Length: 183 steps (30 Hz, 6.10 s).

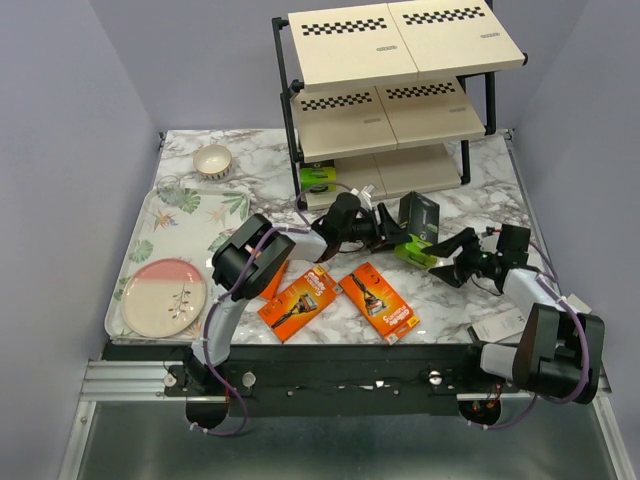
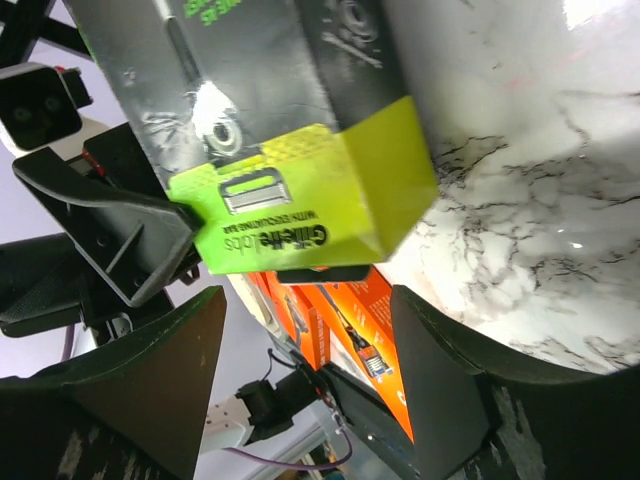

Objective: Place and organize the shaving razors onto the shelf

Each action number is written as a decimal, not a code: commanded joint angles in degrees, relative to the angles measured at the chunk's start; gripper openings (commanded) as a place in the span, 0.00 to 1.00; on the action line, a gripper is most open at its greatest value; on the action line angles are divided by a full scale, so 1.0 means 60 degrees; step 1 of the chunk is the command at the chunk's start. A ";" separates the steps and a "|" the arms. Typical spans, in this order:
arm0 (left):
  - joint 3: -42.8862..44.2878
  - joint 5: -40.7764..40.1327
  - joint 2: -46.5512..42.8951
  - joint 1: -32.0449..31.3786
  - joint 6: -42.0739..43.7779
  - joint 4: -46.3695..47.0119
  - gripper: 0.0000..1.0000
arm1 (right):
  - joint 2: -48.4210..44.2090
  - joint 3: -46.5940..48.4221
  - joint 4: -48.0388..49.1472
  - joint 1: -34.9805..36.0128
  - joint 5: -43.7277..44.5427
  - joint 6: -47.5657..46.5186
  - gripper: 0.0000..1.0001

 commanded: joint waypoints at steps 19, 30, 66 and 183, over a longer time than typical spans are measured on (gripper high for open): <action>0.1127 -0.0081 -0.0068 0.0472 -0.0415 0.0781 0.48 | 0.2802 0.0303 0.4428 -0.0267 -0.0821 0.1977 0.79; 0.2180 -0.1061 0.0825 0.0575 -0.0679 -0.0389 0.61 | 0.5132 0.2223 0.5575 -0.0091 -0.1130 0.2988 0.78; 0.1743 -0.1414 -0.0067 0.1103 0.0376 -0.2618 0.72 | 0.5060 0.3191 0.2220 0.0817 -0.0031 0.0279 0.78; 0.3002 -0.4944 -0.0258 0.0370 0.2617 -0.6573 0.01 | 0.7520 0.6355 0.2221 0.0656 -0.0764 -0.1186 0.35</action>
